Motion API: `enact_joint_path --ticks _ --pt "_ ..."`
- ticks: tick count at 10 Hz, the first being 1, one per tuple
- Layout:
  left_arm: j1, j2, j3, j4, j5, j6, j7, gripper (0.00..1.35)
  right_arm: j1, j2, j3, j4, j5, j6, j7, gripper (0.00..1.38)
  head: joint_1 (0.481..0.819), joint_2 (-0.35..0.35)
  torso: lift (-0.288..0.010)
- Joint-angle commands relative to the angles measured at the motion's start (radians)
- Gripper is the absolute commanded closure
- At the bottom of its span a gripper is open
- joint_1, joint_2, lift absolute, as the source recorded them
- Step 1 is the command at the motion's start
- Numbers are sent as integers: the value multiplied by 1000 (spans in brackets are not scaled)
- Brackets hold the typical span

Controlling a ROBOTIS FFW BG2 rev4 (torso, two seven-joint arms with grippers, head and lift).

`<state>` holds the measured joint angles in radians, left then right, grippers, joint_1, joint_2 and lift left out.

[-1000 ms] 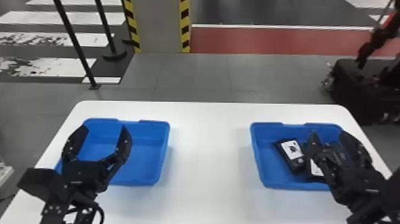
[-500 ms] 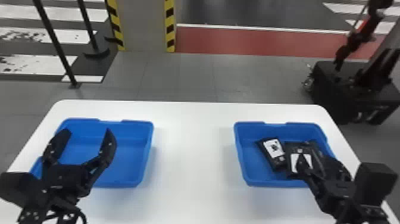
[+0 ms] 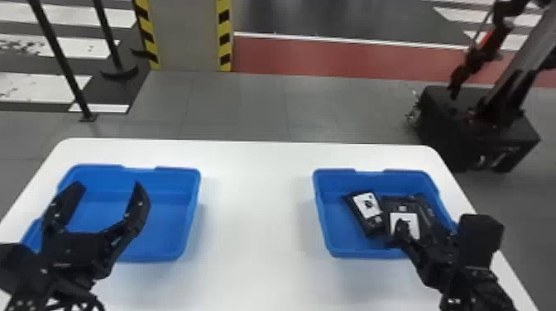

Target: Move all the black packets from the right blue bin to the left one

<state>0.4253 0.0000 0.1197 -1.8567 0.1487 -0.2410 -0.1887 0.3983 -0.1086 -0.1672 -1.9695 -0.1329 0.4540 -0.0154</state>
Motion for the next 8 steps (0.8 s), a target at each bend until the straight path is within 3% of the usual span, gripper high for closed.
enact_joint_path --ticks 1,4,5,6,7,8 --pt "2 -3 1 0 2 0 0 121 -20 0 0 22 4 20 0 507 695 -93 -110" --pt "4 -3 1 0 0 3 -2 121 -1 0 0 -20 -4 25 -31 502 695 -95 -110" --pt "7 -3 3 0 0 3 -2 121 26 6 2 -86 47 25 -66 484 695 -98 -110" --pt "12 -3 5 0 3 0 -3 121 29 7 0 -96 59 25 -67 101 695 -106 -110" --pt "14 -3 5 0 6 0 -3 121 26 7 0 -86 47 29 -70 -2 695 -108 -110" --pt "14 -3 5 0 6 -2 -3 121 21 6 0 -71 38 34 -70 -2 695 -109 -110"
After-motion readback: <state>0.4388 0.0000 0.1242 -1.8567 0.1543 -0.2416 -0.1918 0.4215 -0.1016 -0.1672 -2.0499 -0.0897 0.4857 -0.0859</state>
